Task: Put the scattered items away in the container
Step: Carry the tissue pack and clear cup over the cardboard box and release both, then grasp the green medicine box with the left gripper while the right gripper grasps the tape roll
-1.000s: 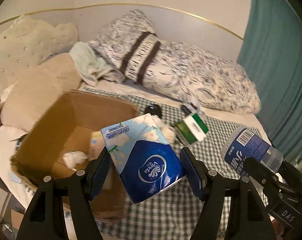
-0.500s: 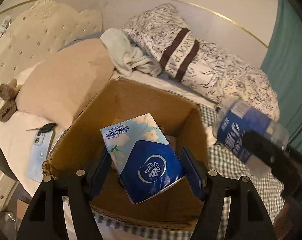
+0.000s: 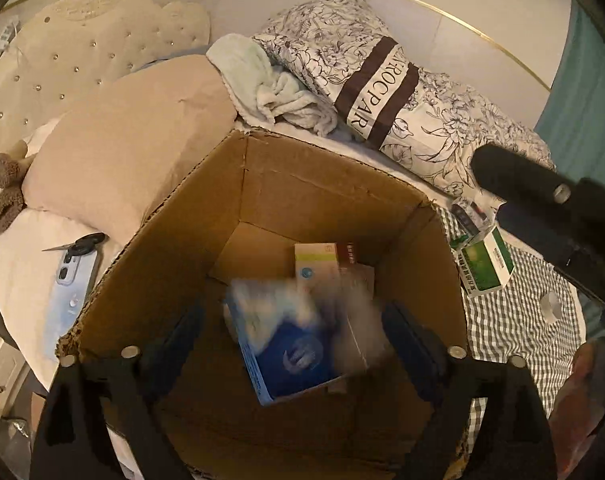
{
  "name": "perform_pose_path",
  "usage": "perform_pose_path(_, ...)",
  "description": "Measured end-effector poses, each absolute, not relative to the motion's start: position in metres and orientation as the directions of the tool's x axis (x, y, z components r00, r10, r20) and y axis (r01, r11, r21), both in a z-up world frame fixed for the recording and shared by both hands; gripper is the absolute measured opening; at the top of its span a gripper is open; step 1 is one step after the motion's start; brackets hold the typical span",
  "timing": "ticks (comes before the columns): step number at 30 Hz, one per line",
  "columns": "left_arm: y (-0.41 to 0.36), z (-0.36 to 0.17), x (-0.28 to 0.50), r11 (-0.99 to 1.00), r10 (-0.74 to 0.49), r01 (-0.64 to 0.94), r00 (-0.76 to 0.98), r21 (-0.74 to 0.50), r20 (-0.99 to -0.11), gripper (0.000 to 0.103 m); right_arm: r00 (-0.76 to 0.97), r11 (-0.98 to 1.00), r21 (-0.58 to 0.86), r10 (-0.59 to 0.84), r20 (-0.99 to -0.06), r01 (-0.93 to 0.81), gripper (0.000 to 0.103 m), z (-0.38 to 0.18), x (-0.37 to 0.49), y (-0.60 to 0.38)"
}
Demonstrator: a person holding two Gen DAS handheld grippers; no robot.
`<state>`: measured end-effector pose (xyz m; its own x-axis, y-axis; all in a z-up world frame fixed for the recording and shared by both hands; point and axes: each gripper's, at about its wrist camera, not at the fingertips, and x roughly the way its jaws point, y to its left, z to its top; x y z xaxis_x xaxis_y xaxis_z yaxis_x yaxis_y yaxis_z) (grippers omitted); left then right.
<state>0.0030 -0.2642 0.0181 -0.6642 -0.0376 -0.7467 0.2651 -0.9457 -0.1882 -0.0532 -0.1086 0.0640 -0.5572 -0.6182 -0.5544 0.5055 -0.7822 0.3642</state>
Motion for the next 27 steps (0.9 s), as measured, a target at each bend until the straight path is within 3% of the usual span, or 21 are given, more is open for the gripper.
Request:
perform_pose_path(11,-0.222,0.029,-0.001,-0.961,-0.021,0.220,-0.661,-0.168,-0.750,0.096,-0.658,-0.861,0.309,-0.509,-0.555,0.405,0.078,0.061,-0.041,-0.028)
perform_pose_path(27,-0.059,0.032,-0.046,-0.986,0.084,0.058,-0.644,-0.158,-0.760,0.098,-0.773,-0.958,0.277,-0.228,-0.592,0.070,0.078,0.034,-0.043,0.201)
